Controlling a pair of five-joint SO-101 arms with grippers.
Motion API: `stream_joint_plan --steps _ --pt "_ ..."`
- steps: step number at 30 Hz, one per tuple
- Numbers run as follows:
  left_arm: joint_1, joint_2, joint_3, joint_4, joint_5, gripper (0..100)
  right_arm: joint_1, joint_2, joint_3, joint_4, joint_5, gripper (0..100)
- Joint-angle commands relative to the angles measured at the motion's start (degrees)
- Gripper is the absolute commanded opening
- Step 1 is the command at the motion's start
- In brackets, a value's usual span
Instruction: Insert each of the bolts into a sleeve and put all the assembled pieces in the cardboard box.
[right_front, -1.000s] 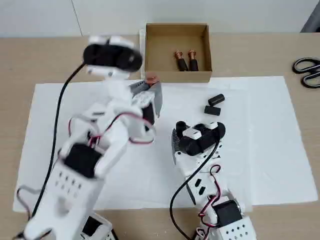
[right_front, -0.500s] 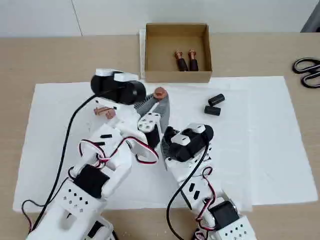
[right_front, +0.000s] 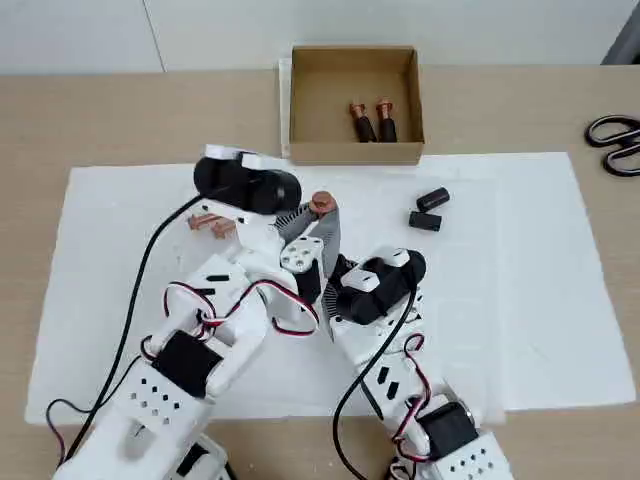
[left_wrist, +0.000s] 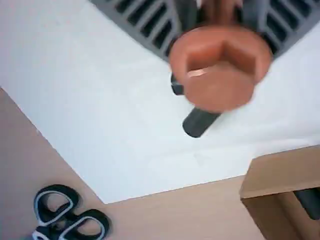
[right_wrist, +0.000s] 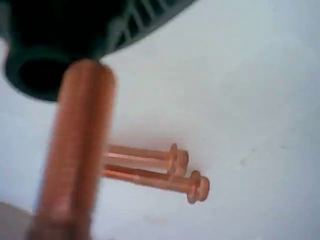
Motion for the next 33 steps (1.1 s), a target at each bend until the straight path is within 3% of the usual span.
stream_joint_plan --steps 1,16,33 --pt "2.1 -1.7 -0.1 -0.8 -0.2 1 0.0 -1.0 0.4 0.1 -0.4 0.5" --pt "2.0 -1.8 -0.6 -2.6 -0.4 1 0.0 -1.0 0.4 0.1 -0.4 0.5" --pt "-0.2 -1.6 4.9 -10.1 -2.0 1 0.0 -1.0 0.4 0.2 -0.4 0.5"
